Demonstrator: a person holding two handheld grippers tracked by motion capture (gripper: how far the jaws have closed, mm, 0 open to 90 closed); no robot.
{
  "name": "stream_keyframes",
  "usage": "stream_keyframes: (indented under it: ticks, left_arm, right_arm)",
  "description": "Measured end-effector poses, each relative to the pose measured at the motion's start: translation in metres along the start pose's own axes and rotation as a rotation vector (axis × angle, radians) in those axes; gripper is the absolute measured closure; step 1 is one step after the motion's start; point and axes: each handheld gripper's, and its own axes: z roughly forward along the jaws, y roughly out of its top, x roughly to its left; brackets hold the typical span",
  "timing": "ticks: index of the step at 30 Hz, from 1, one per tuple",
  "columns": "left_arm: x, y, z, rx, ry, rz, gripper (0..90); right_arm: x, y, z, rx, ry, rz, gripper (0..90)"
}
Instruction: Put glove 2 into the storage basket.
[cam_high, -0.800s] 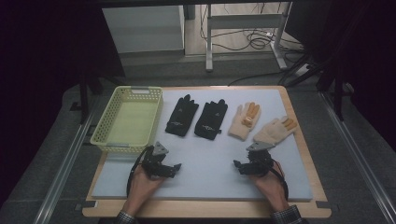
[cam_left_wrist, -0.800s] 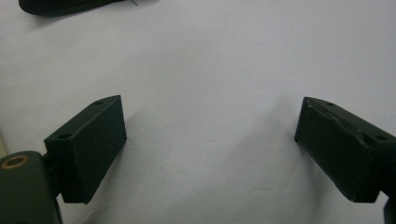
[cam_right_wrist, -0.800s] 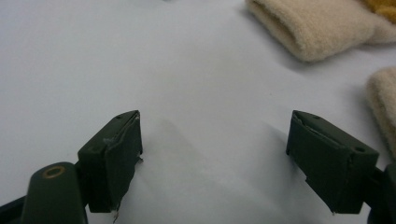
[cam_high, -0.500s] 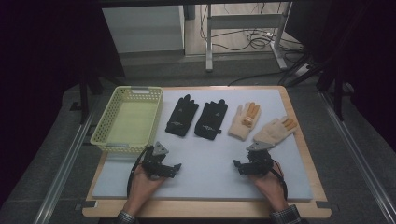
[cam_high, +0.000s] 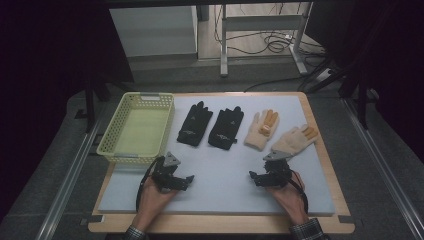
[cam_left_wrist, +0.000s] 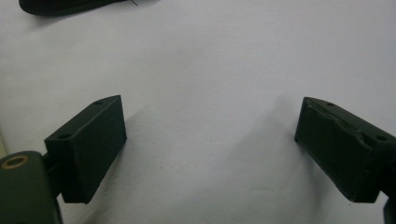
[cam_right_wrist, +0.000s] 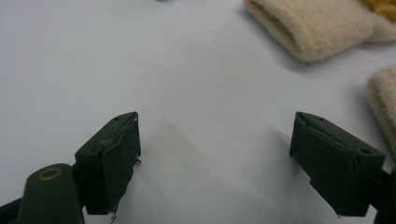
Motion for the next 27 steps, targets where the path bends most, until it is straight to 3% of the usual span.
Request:
stream_keyframes:
  ticks: [9,13,27]
  left_arm:
    - [0.0,0.0,0.0,-0.001,0.0,-0.001,8.9]
    - [0.0,0.0,0.0,-0.002,0.0,-0.002,8.9]
    - [0.0,0.0,0.0,-0.003,0.0,-0.002,8.9]
  right_arm:
    - [-0.001,0.009,0.002,-0.02,0.005,-0.017,20.5]
    - [-0.003,0.019,0.001,-0.047,0.027,0.0,29.4]
    - [-0.01,0.055,0.016,-0.065,0.077,0.004,53.1]
